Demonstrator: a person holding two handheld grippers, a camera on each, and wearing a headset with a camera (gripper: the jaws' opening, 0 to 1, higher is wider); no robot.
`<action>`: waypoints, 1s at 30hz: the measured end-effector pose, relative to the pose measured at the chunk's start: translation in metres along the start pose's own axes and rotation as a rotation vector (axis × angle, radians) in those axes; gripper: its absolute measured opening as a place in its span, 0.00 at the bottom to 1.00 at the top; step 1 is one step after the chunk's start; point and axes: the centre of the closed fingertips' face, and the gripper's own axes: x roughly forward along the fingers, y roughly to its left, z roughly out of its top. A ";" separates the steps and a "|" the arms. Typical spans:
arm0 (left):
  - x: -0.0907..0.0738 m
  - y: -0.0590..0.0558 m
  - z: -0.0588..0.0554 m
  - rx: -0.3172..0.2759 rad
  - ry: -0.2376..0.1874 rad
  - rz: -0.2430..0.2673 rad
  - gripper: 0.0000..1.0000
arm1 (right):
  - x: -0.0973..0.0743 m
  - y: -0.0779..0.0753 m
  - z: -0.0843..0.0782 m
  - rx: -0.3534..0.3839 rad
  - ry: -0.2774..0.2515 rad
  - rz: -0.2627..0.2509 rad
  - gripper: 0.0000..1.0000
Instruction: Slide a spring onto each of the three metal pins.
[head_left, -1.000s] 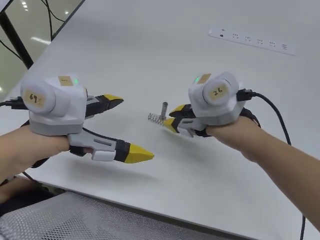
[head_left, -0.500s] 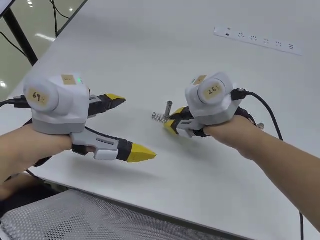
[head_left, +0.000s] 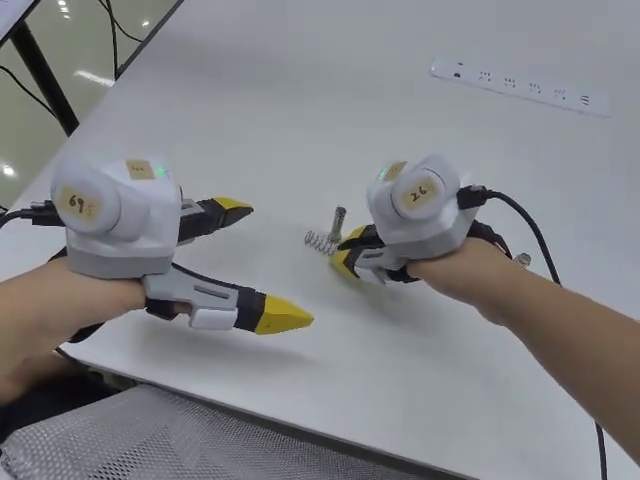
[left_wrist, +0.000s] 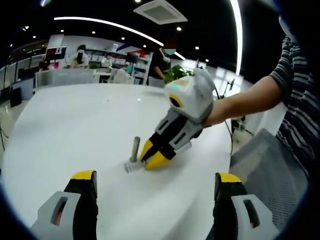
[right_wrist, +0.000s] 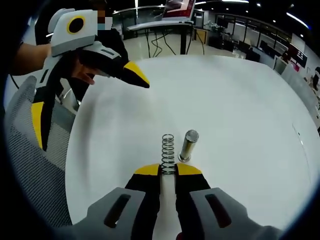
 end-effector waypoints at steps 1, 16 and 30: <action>0.000 0.000 0.000 -0.001 0.000 -0.001 0.95 | -0.002 0.001 -0.001 -0.013 0.004 0.002 0.07; 0.008 -0.013 0.002 0.017 0.013 -0.031 0.93 | -0.043 0.008 0.004 -0.090 -0.049 0.021 0.07; 0.017 -0.031 0.010 0.029 0.009 -0.080 0.89 | -0.080 0.016 -0.001 -0.167 -0.067 0.018 0.07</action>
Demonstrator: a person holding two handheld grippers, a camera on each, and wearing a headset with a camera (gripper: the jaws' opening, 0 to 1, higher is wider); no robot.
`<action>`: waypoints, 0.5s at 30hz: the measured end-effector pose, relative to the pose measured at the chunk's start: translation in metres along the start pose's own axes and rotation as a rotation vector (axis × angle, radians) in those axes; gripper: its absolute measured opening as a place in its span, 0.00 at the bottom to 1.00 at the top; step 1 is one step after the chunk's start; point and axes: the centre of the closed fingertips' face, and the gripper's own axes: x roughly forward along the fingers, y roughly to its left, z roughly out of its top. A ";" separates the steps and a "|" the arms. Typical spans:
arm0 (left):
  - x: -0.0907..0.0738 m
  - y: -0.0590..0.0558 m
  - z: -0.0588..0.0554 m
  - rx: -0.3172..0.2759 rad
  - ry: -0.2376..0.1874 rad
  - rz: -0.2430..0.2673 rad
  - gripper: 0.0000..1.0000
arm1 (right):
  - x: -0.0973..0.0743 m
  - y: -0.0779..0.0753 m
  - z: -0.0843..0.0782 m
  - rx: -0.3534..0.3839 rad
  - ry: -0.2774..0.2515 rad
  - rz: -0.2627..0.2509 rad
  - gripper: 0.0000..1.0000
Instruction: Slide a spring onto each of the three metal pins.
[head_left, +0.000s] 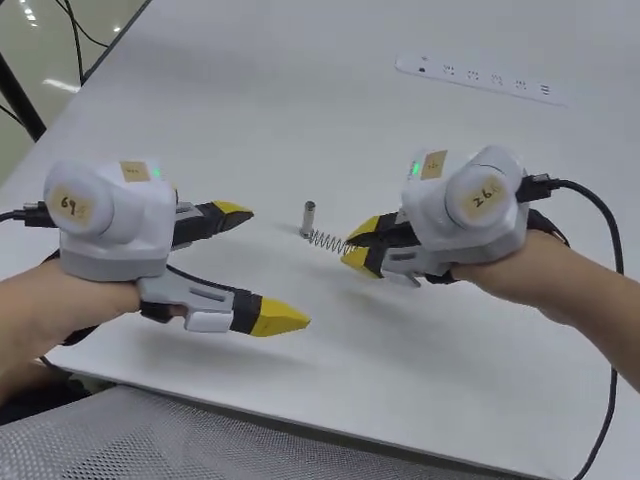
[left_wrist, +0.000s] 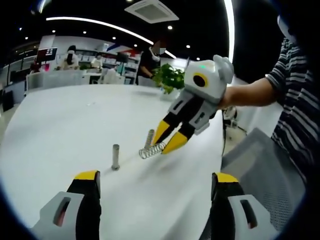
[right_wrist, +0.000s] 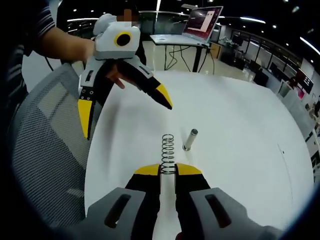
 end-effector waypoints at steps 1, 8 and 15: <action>0.001 -0.002 0.000 0.005 0.005 -0.009 0.88 | -0.002 0.001 -0.001 -0.004 0.000 0.000 0.07; 0.009 -0.008 0.002 0.005 0.003 -0.032 0.84 | -0.018 0.007 -0.012 -0.046 0.015 0.003 0.07; 0.022 -0.022 0.003 0.022 0.011 -0.078 0.81 | -0.028 0.019 -0.026 -0.096 0.015 0.013 0.07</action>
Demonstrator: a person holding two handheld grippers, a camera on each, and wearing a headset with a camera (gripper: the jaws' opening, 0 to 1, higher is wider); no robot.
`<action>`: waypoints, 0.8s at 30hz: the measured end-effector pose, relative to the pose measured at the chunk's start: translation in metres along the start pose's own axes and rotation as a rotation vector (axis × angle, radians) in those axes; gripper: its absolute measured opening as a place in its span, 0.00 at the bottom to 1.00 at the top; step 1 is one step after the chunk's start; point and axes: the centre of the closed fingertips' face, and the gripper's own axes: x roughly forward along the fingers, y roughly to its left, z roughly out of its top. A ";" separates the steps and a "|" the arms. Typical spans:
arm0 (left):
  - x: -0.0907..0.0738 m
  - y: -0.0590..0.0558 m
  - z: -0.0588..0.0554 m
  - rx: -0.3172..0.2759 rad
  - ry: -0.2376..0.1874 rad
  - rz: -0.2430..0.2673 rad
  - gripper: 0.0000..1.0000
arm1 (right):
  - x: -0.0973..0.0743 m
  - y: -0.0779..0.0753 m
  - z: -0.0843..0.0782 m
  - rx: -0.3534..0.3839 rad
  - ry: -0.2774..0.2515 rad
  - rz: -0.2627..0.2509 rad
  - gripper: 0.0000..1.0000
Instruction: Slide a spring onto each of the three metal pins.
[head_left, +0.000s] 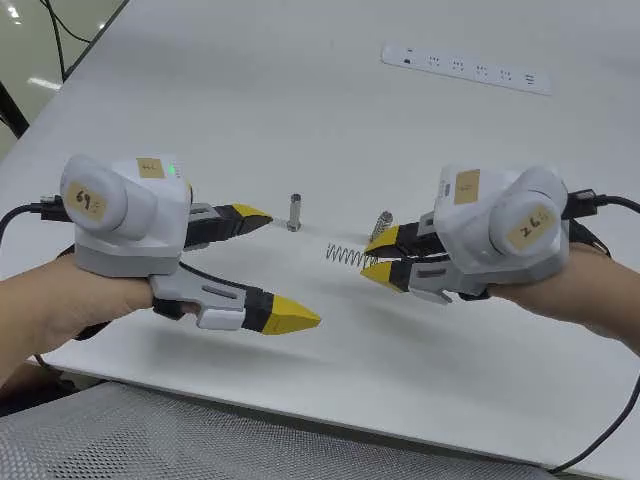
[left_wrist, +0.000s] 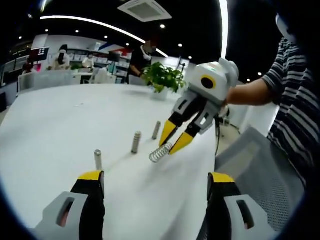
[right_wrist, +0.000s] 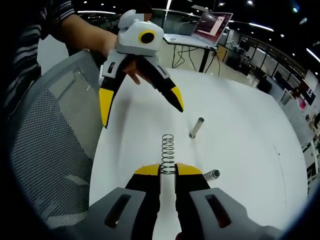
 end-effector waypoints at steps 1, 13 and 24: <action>0.001 -0.001 0.000 0.001 0.001 -0.009 0.80 | -0.001 0.002 -0.002 -0.006 0.002 0.000 0.07; 0.022 -0.015 0.011 0.053 0.008 -0.089 0.64 | -0.012 0.012 -0.003 -0.065 -0.002 -0.001 0.07; 0.037 -0.024 0.019 0.110 0.021 -0.163 0.38 | -0.018 0.013 0.002 -0.070 -0.013 -0.010 0.07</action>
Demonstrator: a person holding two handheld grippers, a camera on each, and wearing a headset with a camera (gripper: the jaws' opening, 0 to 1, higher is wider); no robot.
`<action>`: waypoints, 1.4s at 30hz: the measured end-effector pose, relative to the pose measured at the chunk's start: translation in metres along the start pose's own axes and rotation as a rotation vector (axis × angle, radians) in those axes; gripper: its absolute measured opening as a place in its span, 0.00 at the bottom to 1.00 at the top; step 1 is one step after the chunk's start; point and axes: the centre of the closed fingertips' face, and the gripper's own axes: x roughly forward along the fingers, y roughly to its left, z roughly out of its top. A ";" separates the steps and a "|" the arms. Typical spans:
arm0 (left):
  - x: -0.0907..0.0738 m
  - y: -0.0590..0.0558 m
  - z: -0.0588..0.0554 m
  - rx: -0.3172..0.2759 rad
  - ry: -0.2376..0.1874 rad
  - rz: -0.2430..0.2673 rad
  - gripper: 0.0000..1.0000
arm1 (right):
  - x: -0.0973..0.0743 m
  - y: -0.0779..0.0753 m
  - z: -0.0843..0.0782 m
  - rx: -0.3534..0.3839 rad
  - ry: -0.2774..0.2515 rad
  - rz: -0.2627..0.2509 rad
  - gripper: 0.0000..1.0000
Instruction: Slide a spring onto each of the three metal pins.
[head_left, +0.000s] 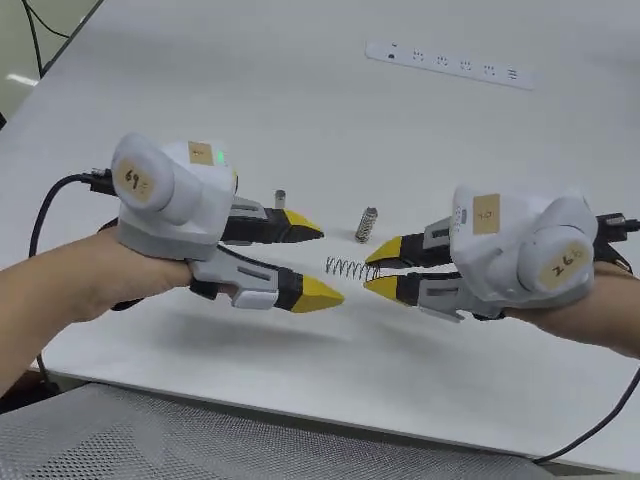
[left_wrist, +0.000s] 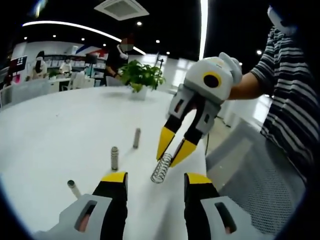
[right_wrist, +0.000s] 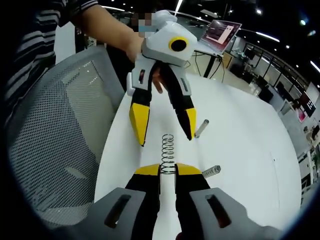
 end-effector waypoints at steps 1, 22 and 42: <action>0.000 0.000 0.000 0.003 0.000 -0.003 0.36 | 0.000 0.000 0.000 -0.004 0.001 0.002 0.07; 0.009 -0.010 0.009 0.051 -0.016 -0.075 0.05 | -0.009 -0.002 0.007 -0.010 -0.018 0.001 0.07; 0.007 -0.020 0.009 0.062 -0.007 -0.132 0.03 | -0.014 0.004 -0.002 0.065 -0.035 0.017 0.10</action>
